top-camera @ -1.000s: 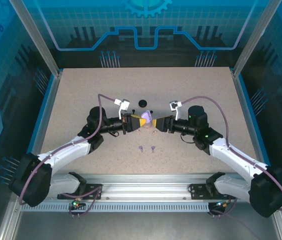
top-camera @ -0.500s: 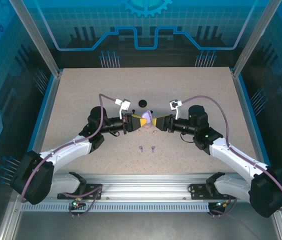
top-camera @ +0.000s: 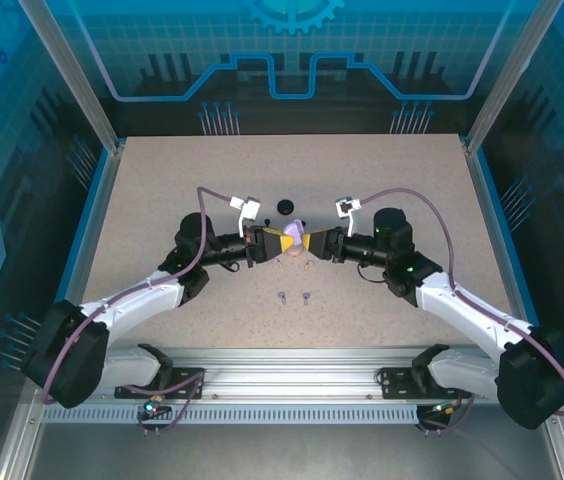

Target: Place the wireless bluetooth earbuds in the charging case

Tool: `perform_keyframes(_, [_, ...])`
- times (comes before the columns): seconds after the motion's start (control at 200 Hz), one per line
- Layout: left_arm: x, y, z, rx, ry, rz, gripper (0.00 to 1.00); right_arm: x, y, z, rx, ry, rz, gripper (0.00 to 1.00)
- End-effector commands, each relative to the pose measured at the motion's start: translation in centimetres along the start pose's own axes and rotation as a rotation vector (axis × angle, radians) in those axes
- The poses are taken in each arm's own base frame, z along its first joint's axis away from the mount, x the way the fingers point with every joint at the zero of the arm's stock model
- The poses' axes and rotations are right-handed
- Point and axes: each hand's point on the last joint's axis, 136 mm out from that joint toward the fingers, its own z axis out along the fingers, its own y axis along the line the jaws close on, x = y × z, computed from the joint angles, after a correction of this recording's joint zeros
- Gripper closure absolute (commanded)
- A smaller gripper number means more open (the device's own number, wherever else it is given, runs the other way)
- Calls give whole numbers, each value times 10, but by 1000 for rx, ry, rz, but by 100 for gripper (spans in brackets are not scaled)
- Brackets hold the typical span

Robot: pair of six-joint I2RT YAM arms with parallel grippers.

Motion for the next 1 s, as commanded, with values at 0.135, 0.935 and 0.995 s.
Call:
perform_keyframes(0.135, [-4, -14, 5, 62, 5, 22, 100, -14, 18, 5, -50, -27, -31, 60])
perform_keyframes(0.935, [2, 2, 11, 20, -16, -7, 56, -27, 25, 10, -24, -7, -38, 100])
perform_keyframes(0.995, [-2, 5, 10, -4, -25, 0, 45, -28, 22, 8, 10, 1, -43, 100])
